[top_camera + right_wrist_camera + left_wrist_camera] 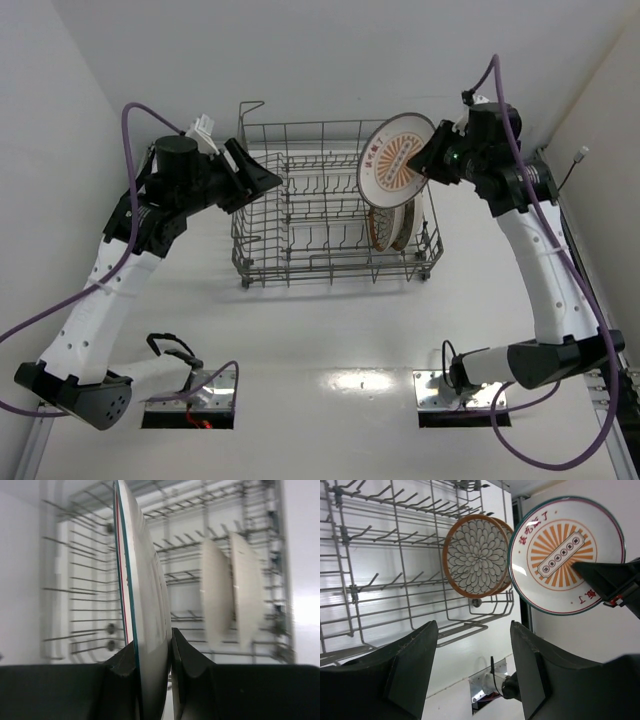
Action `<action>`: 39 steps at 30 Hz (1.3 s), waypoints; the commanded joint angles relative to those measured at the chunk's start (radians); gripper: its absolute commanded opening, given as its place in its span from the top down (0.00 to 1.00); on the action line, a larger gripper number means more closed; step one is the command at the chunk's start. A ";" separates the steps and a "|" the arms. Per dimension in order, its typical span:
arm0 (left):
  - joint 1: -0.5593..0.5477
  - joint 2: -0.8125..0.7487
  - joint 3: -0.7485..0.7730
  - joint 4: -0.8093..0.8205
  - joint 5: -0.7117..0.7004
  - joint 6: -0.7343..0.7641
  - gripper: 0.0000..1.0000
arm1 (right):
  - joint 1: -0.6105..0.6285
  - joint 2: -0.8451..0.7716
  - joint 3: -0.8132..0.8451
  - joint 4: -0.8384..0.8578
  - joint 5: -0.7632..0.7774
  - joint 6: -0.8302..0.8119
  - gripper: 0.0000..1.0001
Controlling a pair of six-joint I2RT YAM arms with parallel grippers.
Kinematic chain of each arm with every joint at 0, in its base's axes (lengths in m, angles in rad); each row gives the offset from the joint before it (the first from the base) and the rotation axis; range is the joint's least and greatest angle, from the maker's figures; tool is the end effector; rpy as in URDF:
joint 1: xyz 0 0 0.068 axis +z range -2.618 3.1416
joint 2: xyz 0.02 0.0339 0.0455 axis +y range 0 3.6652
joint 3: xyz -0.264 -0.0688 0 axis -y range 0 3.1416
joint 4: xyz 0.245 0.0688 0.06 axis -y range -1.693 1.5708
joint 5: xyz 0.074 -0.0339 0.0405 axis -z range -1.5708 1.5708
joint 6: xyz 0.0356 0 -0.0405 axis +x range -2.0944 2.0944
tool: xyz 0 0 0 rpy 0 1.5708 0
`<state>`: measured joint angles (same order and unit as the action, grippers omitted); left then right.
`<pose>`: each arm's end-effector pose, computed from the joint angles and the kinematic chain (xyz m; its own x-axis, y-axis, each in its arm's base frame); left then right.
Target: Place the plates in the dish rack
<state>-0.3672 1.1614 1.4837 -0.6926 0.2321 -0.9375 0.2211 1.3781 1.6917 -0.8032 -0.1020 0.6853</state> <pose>0.2113 -0.0901 0.4509 -0.6428 -0.5932 -0.4846 0.0529 0.5967 -0.8007 0.2729 0.0651 0.4538 -0.5488 0.5220 -0.6530 0.0536 0.8015 0.5956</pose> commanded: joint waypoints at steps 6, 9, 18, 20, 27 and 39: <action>0.027 0.007 0.013 -0.033 -0.011 0.048 0.43 | 0.102 0.059 -0.039 -0.082 0.379 -0.150 1.00; 0.036 0.007 0.013 -0.057 -0.011 0.057 0.43 | 0.161 0.094 -0.053 -0.068 0.467 -0.176 1.00; 0.067 0.007 0.013 -0.097 0.021 0.086 0.43 | 0.323 0.258 0.017 -0.034 0.692 -0.253 1.00; 0.067 0.007 0.013 -0.097 0.021 0.086 0.43 | 0.334 0.279 0.017 -0.010 0.720 -0.262 1.00; 0.076 0.007 0.023 -0.128 0.021 0.095 0.43 | 0.343 0.344 0.006 0.012 0.806 -0.299 1.00; 0.076 0.007 0.023 -0.128 0.030 0.095 0.43 | 0.343 0.450 0.017 0.044 0.710 -0.290 1.00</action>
<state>-0.3012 1.1744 1.4837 -0.8303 0.2466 -0.8513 0.5655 1.8088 1.6596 -0.7959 0.6086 0.3992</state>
